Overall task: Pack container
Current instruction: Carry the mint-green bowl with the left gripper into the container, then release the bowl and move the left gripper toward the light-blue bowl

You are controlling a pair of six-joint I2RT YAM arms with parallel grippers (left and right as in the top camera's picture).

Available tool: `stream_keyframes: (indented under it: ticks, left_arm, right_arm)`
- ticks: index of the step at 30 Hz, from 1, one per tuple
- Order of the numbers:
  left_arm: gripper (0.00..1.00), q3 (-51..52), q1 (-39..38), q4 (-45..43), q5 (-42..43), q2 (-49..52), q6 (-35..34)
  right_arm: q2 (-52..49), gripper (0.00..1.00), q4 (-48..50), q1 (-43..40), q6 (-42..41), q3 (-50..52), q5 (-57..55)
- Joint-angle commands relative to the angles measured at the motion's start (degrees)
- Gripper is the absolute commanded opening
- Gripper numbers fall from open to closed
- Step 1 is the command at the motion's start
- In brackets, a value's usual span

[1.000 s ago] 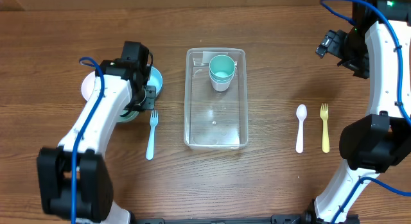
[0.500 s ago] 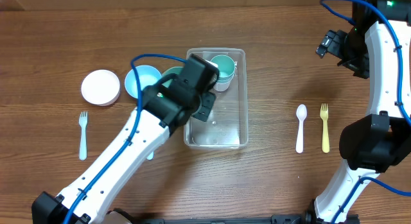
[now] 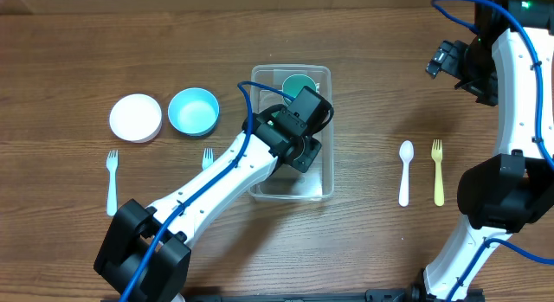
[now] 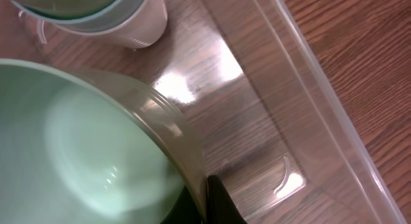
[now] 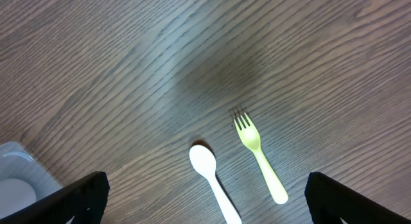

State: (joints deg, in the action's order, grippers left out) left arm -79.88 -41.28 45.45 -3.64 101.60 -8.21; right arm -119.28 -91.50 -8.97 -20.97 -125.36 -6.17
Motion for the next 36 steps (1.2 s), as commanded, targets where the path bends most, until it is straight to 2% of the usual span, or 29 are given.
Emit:
stream_keyframes:
  ticks: [1,11,15,16,17,18,19,21,25,28,33,34,35,36]
  left_arm:
    - [0.04,-1.0,-0.4,-0.3,0.5,0.0,2.4]
    - [0.04,-0.9,-0.5,-0.9,3.2,1.9,3.1]
    - [0.07,-0.9,-0.5,-0.9,3.2,1.9,3.1]
    - [0.10,-0.9,-0.5,-0.9,3.2,1.9,3.1]
    - [0.19,-0.9,-0.5,-0.9,3.2,1.9,3.1]
    - [0.37,-0.9,-0.5,-0.9,3.0,1.9,3.1]
    - [0.48,-0.9,-0.5,-0.9,3.0,1.8,3.1]
    - [0.51,-1.2,-0.5,-0.7,3.0,1.6,3.0]
    - [0.51,-4.7,0.1,2.5,1.5,0.1,1.9]
    - [0.47,-9.9,1.0,8.0,-3.5,-1.5,-0.3]
    - [0.51,-16.5,4.5,16.9,-11.9,-5.0,-7.6]
    - [0.56,-16.7,6.3,17.9,-12.2,-6.0,-8.7]
    - [0.66,-16.7,8.6,18.7,-11.7,-6.9,-8.9]
    - [0.73,-16.7,10.3,19.3,-11.2,-7.1,-8.7]
  right_arm:
    - [2.2,1.00,0.2,0.0,-0.3,-1.4,-0.2]
    - [2.2,1.00,0.2,0.0,-0.3,-1.4,-0.2]
    - [2.2,1.00,0.2,0.0,-0.3,-1.4,-0.2]
    - [2.2,1.00,0.2,0.0,-0.3,-1.4,-0.2]
    - [2.2,1.00,0.2,0.0,-0.3,-1.4,-0.2]
    - [2.2,1.00,0.2,0.0,-0.3,-1.4,-0.2]
    - [2.2,1.00,0.2,0.0,-0.3,-1.4,-0.2]
    - [2.2,1.00,0.2,0.0,-0.3,-1.4,-0.2]
    - [2.2,1.00,0.2,0.0,-0.3,-1.4,-0.2]
    - [2.2,1.00,0.2,0.0,-0.3,-1.4,-0.2]
    - [2.2,1.00,0.2,0.0,-0.3,-1.4,-0.2]
    - [2.2,1.00,0.2,0.0,-0.3,-1.4,-0.2]
    - [2.2,1.00,0.2,0.0,-0.3,-1.4,-0.2]
    - [2.2,1.00,0.2,0.0,-0.3,-1.4,-0.2]
